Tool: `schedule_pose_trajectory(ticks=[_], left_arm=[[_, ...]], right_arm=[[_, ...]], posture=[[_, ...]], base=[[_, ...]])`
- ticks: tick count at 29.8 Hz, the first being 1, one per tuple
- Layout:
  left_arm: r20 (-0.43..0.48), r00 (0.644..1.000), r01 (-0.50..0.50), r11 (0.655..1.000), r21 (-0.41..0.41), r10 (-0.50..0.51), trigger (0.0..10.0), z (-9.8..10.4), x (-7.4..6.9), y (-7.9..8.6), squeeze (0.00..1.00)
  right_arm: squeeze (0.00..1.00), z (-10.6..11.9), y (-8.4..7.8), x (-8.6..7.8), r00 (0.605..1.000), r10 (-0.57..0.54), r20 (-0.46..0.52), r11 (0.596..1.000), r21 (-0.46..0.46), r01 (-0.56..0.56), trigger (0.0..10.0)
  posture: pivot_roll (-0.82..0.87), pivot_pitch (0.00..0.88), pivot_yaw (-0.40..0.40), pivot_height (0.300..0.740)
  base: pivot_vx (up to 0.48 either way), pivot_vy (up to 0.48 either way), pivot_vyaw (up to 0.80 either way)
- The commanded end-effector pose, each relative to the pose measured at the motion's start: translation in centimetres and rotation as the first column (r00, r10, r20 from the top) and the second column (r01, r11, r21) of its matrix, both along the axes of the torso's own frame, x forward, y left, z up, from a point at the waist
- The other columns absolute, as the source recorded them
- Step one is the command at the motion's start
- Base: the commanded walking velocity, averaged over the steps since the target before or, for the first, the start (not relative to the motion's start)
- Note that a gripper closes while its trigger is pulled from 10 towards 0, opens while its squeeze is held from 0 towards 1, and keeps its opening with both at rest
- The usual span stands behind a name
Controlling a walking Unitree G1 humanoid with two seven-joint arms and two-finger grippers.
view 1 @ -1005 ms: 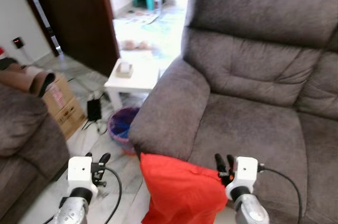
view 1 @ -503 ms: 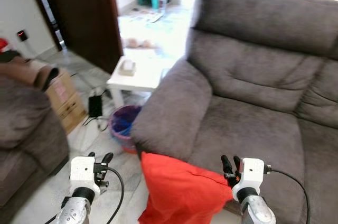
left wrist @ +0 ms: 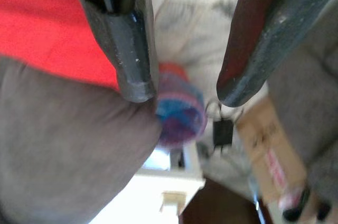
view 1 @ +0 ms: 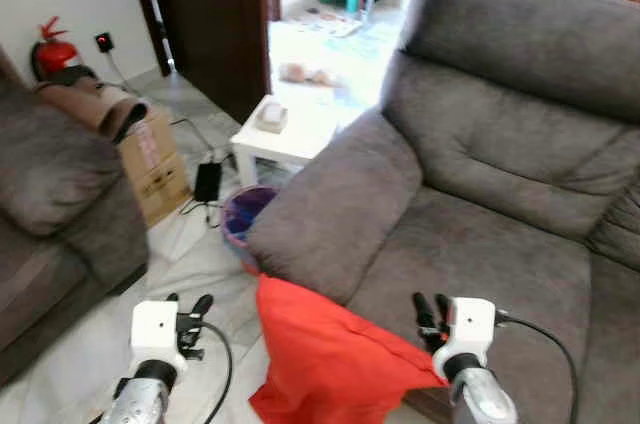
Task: Move the pillow to the sofa from floor
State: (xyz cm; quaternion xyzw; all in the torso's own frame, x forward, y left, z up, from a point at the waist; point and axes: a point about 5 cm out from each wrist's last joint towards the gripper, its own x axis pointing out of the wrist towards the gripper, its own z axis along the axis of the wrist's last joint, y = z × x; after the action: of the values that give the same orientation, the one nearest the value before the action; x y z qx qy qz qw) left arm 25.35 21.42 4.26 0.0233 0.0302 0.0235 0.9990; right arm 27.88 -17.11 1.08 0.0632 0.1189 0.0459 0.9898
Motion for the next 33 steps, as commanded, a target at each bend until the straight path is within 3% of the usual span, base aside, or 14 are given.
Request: schedule_pose_trajectory(ticks=[1, 8, 12, 17, 21, 33], left_arm=[[-0.028, 1.000, 0.004, 1.000, -0.005, -0.004, 10.0, -0.5, -0.4, -0.2, 0.00], [-0.001, 1.000, 0.004, 1.000, 0.009, -0.004, 10.0, -0.1, -0.2, -0.4, 0.00], [-0.010, 1.000, 0.002, 1.000, 0.018, -0.002, 10.0, -0.1, -0.2, -0.3, 0.00], [-0.011, 1.000, 0.000, 1.000, 0.014, 0.000, 10.0, -0.1, -0.2, -0.3, 0.00], [-0.007, 1.000, 0.009, 1.000, 0.017, -0.008, 10.0, 0.0, -0.1, -0.4, 0.00], [0.011, 1.000, 0.004, 1.000, 0.023, -0.005, 10.0, 0.7, 0.0, -0.1, 0.00]], right_arm=[[0.00, -0.3, -0.5, -0.3, 1.000, -0.010, -0.012, 1.000, 0.007, 0.010, 10.0], [0.00, 0.0, -0.5, -0.2, 1.000, 0.006, -0.003, 1.000, -0.008, -0.006, 10.0], [0.00, 0.1, -0.4, -0.1, 1.000, 0.025, 0.008, 0.999, -0.026, -0.025, 10.0], [0.00, 0.0, -0.1, -0.2, 0.999, 0.036, 0.003, 0.999, -0.039, -0.036, 10.0], [0.00, -0.2, 0.1, -0.3, 1.000, 0.025, -0.008, 1.000, 0.009, -0.025, 10.0], [0.00, 1.1, 0.5, 0.8, 0.996, 0.069, 0.049, 0.997, 0.026, -0.070, 10.0]], posture=[[0.05, 0.103, -0.005, 0.740], [0.05, 0.105, -0.005, 0.740], [0.05, 0.106, -0.005, 0.740], [0.05, 0.109, -0.004, 0.740], [0.05, 0.111, -0.004, 0.740], [0.05, 0.115, 0.001, 0.740]], base=[[0.000, 0.000, 0.00], [0.000, 0.000, 0.00], [0.000, -0.469, 0.00], [0.000, -0.469, 0.80], [0.000, 0.000, 0.40], [0.000, 0.000, 0.00]])
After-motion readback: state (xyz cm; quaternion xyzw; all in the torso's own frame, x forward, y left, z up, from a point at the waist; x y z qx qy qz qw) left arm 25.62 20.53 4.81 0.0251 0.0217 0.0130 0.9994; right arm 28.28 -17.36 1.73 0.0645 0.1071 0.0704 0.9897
